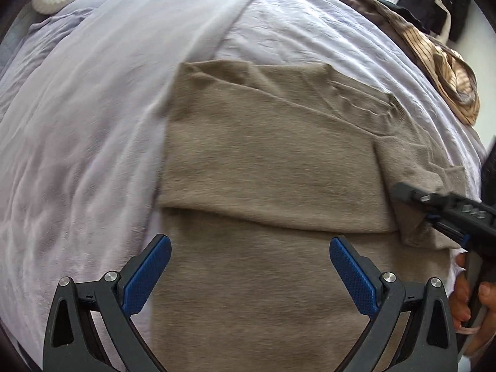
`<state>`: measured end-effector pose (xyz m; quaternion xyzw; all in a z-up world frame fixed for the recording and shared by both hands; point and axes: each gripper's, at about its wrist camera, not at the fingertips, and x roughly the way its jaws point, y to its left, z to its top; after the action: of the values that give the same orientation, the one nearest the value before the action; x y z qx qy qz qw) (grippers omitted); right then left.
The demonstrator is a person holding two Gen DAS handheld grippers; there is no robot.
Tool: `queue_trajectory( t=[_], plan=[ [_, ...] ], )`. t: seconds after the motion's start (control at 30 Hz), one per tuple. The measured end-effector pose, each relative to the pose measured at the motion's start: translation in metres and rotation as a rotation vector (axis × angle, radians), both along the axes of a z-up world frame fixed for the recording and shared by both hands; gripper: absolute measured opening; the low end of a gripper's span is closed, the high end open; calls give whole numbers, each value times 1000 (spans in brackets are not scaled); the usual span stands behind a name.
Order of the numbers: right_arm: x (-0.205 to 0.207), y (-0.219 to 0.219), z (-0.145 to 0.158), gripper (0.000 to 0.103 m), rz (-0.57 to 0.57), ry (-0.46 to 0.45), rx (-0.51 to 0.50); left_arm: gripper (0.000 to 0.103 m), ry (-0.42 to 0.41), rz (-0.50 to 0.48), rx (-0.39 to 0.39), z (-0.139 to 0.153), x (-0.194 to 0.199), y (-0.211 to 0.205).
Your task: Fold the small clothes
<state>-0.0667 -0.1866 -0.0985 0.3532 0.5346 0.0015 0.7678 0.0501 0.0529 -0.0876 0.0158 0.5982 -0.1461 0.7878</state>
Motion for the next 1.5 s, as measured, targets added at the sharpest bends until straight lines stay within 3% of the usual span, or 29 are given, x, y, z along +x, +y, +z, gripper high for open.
queue_trajectory(
  t=[0.07, 0.2, 0.27, 0.37, 0.47, 0.53, 0.67, 0.8, 0.93, 1.0, 1.07, 1.1, 1.13, 1.2, 1.3, 1.5],
  plan=[
    [-11, -6, 11, 30, -89, -54, 0, 103, 0, 10, -9, -2, 1, 12],
    [-6, -11, 28, 30, -180, -108, -3, 103, -4, 26, -63, 1, 7, 27],
    [11, 7, 37, 30, -109, -133, -31, 103, -7, 27, -106, 3, 13, 30],
    [41, 46, 39, 30, 92, -149, -47, 103, 6, 34, -205, 2, 25, 33],
    [44, 87, 25, 31, 280, -79, -118, 103, 51, 38, -268, -6, 35, 30],
    [36, 103, 19, 31, 327, -44, -144, 103, 77, 26, -295, -11, 37, 24],
    [6, 88, 25, 31, 220, -37, -84, 103, 119, -33, -315, -21, 40, 3],
    [-46, 42, 29, 33, 86, -21, -40, 103, 161, -65, -326, -29, 42, -19],
    [-93, 5, 20, 34, -60, 13, 8, 103, 197, -83, -385, -25, 41, -37],
    [-119, -14, 16, 35, -147, 21, 46, 101, 201, -69, -373, -27, 44, -44],
    [-138, -31, 10, 35, -215, 19, 84, 65, 236, -42, -371, -35, 49, -48],
    [-147, -39, 7, 36, -257, 19, 110, 25, 276, -37, -378, -41, 52, -49],
    [-154, -45, 3, 36, -297, 17, 133, 15, 305, -35, -393, -45, 54, -52],
    [-164, -56, -1, 37, -370, 1, 173, 15, 281, -41, -425, -36, 56, -50],
    [-175, -74, -6, 38, -476, -42, 237, 15, 166, -107, -472, 2, 58, -47],
    [-166, -111, -20, 41, -679, -138, 352, 15, 66, -124, -474, 39, 76, -32]
  ],
)
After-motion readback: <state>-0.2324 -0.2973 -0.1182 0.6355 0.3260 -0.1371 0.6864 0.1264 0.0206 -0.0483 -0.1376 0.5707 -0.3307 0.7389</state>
